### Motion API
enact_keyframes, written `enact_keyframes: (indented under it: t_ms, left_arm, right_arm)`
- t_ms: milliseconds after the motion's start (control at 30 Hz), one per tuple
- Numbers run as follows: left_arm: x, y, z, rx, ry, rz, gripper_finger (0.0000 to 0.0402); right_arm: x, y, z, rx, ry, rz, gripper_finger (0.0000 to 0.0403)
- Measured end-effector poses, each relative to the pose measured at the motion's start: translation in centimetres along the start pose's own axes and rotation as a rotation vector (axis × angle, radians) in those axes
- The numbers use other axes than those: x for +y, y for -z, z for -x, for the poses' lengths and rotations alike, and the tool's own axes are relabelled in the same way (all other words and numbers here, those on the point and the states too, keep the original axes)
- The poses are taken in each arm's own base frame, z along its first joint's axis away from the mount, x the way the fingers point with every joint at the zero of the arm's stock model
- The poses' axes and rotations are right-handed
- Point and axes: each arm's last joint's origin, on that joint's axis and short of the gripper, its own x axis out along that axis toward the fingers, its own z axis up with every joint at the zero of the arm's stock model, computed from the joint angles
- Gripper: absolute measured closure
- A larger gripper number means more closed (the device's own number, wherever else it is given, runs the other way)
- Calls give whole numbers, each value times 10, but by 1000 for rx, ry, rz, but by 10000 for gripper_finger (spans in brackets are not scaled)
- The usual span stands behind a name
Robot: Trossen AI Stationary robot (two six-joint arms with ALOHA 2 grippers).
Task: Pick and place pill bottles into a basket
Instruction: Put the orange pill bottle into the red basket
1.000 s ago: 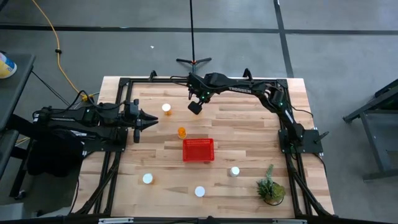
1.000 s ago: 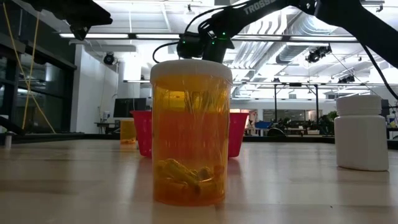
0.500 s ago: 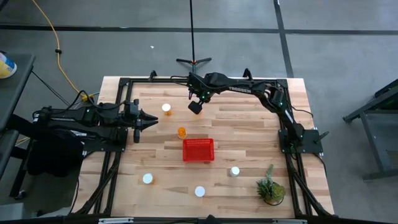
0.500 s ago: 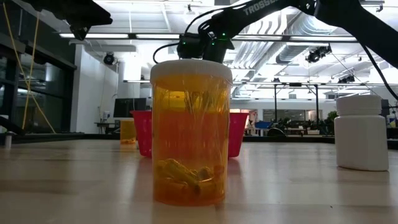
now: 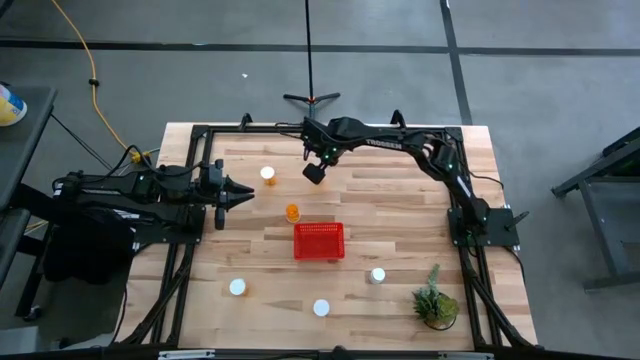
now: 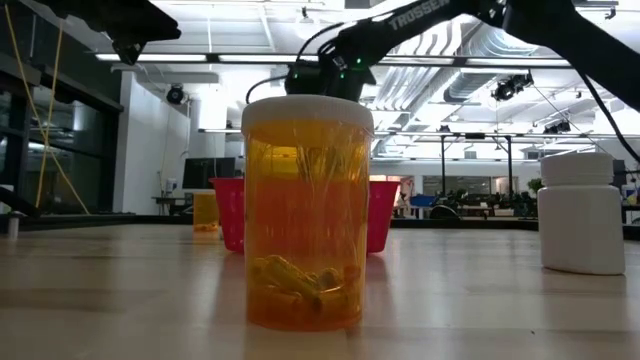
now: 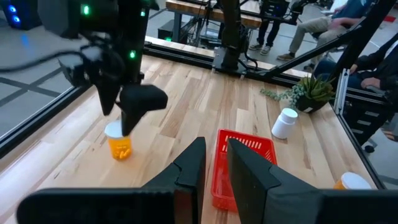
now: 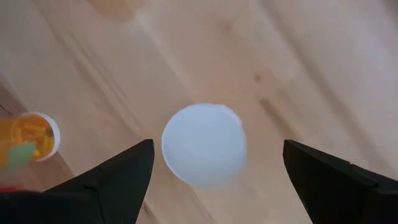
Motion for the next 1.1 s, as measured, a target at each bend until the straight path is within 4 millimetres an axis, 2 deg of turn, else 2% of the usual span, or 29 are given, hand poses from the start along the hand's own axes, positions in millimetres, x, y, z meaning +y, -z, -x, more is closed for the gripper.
enact_keyframes:
  t_ms: [100,233,433,833,1100]
  left_arm:
    - [0,0,0,0,0,0,298]
    - [0,0,0,0,0,3,298]
    - [0,0,0,0,0,3,298]
    - [0,0,0,0,0,3,298]
    - [0,0,0,1,0,3,298]
  right_arm:
    - [-1,3,-17,47,-11,-3,56]
    - [4,4,-27,60,-18,1,56]
    - [10,2,-27,23,-25,18,56]
    - [8,2,-27,28,-34,14,58]
    - [8,2,-27,28,-34,15,103]
